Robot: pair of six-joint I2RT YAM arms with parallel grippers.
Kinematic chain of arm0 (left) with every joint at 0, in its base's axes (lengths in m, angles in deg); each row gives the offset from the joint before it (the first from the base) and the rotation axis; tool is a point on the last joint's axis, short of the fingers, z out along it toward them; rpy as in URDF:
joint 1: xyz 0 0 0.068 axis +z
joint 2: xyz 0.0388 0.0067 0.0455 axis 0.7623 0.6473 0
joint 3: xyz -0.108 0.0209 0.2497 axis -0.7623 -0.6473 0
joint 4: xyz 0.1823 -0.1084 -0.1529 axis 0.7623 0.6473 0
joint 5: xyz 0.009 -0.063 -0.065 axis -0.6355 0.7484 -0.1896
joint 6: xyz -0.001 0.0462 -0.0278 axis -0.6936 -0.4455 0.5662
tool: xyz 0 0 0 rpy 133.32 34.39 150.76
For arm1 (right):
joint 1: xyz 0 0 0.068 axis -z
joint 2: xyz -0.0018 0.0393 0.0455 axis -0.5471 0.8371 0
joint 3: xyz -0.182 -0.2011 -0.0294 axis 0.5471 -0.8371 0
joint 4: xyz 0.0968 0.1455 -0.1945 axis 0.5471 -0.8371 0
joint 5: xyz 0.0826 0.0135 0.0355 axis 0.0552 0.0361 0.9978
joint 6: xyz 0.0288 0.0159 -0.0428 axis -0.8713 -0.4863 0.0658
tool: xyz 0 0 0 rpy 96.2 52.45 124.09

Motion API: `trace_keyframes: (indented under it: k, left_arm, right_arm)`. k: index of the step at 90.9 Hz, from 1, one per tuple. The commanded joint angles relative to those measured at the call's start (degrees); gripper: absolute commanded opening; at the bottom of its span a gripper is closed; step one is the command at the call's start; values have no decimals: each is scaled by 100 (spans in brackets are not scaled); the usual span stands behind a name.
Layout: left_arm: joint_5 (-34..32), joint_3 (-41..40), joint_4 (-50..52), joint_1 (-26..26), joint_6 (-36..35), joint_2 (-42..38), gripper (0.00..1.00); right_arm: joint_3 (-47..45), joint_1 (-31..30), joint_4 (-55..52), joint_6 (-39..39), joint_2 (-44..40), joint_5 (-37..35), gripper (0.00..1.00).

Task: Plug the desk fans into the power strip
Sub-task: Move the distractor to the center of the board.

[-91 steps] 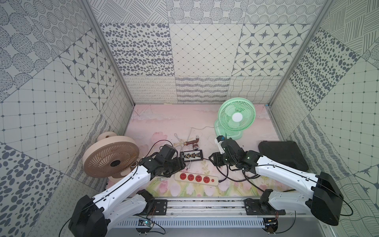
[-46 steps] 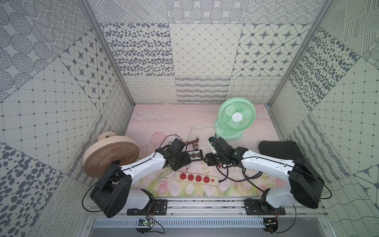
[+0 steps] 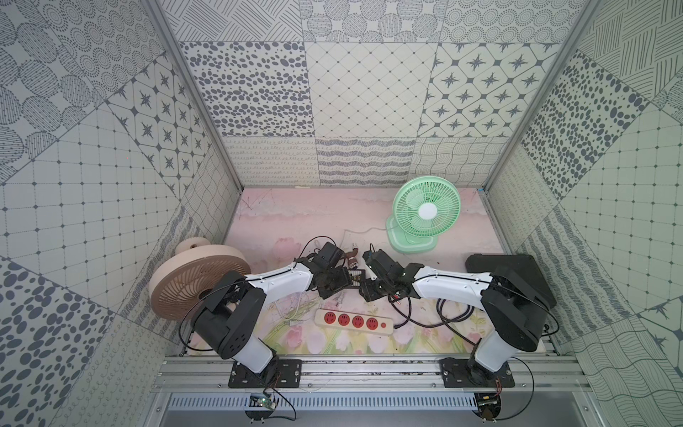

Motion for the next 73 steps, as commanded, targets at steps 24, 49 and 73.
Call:
trace_keyframes:
  k: [24,49,73]
  left_arm:
    - [-271,912,-357,269,-735,837,71]
    - [-100,1047,105,550,-858,364,71]
    - [-522,1076,1324,560,-840,-349,73]
  right_arm:
    - [500,388,502,-34,713,-165,56]
    - [471,608,477,-40,340,-58,57]
    - [-283,608,-12,164,-1262,428,78]
